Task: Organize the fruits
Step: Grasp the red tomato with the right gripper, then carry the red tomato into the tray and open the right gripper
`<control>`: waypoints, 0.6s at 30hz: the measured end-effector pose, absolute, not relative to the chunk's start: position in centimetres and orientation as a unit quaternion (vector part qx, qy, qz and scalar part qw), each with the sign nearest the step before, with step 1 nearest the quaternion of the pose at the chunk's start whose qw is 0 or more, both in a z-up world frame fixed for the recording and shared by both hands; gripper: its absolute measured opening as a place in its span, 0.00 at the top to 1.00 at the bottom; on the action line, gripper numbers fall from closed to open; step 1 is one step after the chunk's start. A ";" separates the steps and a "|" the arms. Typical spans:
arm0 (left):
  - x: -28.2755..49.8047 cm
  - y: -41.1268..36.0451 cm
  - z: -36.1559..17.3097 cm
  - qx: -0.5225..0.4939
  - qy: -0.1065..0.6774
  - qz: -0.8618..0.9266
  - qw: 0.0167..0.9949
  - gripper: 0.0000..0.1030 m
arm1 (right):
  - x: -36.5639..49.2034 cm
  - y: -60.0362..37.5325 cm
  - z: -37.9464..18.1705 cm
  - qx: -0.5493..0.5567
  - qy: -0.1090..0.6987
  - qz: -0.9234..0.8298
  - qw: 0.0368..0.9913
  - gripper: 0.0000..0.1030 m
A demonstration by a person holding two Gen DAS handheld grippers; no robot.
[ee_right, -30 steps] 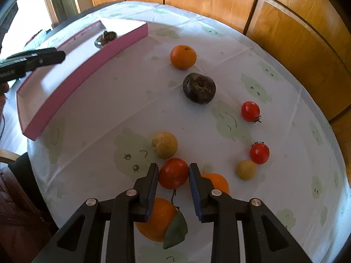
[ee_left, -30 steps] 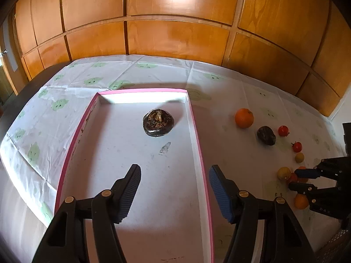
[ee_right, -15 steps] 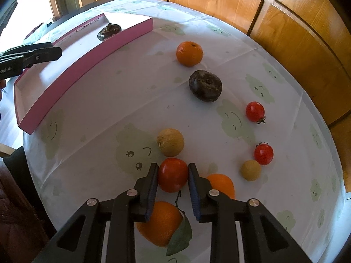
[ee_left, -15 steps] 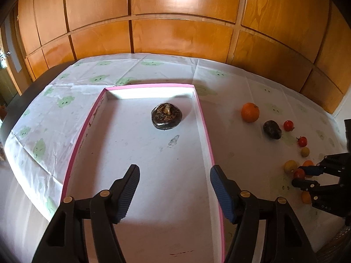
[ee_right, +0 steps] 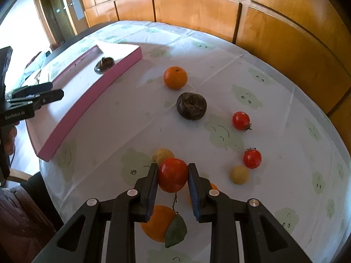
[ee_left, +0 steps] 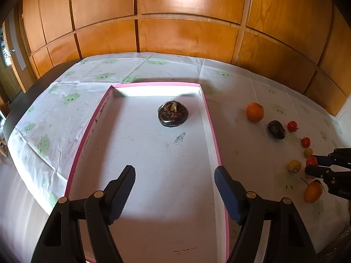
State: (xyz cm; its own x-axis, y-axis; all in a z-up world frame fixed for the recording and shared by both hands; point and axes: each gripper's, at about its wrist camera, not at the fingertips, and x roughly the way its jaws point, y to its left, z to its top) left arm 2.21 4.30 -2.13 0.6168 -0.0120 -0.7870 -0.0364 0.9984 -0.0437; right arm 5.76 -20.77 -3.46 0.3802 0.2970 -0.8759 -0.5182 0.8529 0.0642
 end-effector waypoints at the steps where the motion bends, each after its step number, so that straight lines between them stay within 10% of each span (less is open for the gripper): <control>1: 2.2 4.4 -2.1 -0.028 0.436 0.007 0.899 0.27 | 5.8 -20.8 -3.4 -0.106 0.499 0.247 0.824 0.74; 18: 2.1 7.5 -2.2 -0.058 0.427 0.030 0.902 0.26 | 5.4 -12.5 0.6 -0.017 0.470 0.328 0.820 0.74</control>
